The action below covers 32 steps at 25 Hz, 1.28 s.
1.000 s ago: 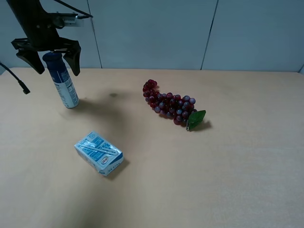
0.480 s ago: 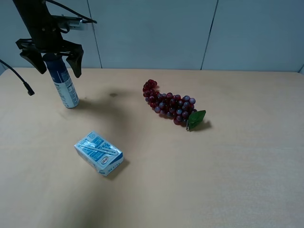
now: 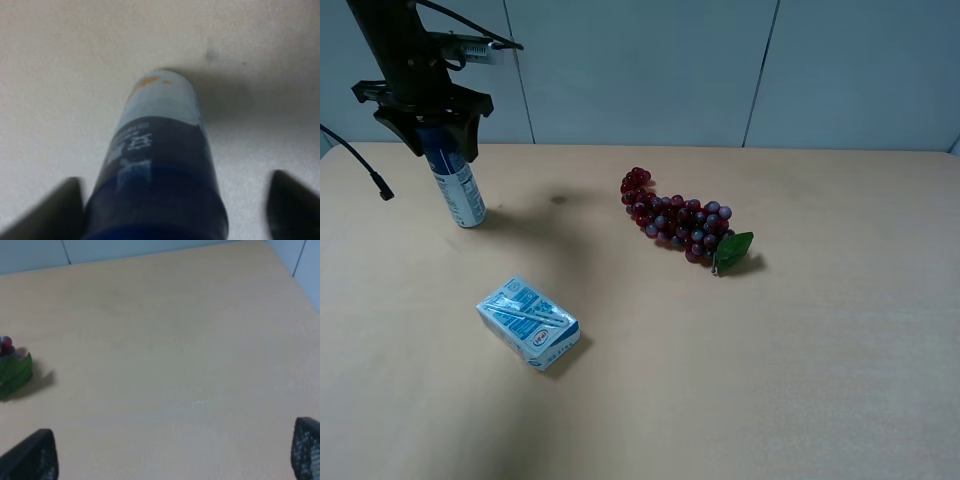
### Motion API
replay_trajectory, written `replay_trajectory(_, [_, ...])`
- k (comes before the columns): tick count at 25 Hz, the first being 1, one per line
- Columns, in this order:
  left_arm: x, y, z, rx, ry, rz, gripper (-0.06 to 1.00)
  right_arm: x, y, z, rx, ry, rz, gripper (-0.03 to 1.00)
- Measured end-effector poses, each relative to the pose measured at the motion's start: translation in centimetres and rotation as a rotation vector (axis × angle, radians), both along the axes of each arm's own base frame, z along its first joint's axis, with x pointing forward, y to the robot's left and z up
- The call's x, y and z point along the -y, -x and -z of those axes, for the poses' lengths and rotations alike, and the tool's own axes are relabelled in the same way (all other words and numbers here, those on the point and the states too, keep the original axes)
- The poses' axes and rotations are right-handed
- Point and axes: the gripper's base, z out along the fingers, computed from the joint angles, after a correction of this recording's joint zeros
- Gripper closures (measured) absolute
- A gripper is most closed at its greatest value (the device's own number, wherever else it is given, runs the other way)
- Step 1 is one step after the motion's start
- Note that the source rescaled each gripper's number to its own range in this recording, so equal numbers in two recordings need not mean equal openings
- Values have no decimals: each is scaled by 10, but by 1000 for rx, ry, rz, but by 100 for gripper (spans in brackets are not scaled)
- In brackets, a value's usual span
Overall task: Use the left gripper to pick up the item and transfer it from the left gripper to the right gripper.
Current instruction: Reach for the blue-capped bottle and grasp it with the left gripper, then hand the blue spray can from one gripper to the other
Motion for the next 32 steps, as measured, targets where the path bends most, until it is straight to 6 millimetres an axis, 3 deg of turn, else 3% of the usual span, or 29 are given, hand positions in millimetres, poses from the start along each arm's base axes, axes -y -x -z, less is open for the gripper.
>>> replay_trajectory(13, [1,-5,-7,29,4,1,94,0,0,0,0,0,0,-3])
replay_trajectory(17, [4,-12,-28,103,40,-4,94,0,0,0,0,0,0,-3])
replay_trajectory(22, [9,-5,-55,158,115,-12,94,-1,0,0,0,-6,-4,-3])
replay_trajectory(28, [10,14,-89,225,145,-7,94,-1,0,0,1,-8,-6,-3])
replay_trajectory(32, [20,33,-101,229,158,20,94,-1,0,0,1,-9,-6,-3])
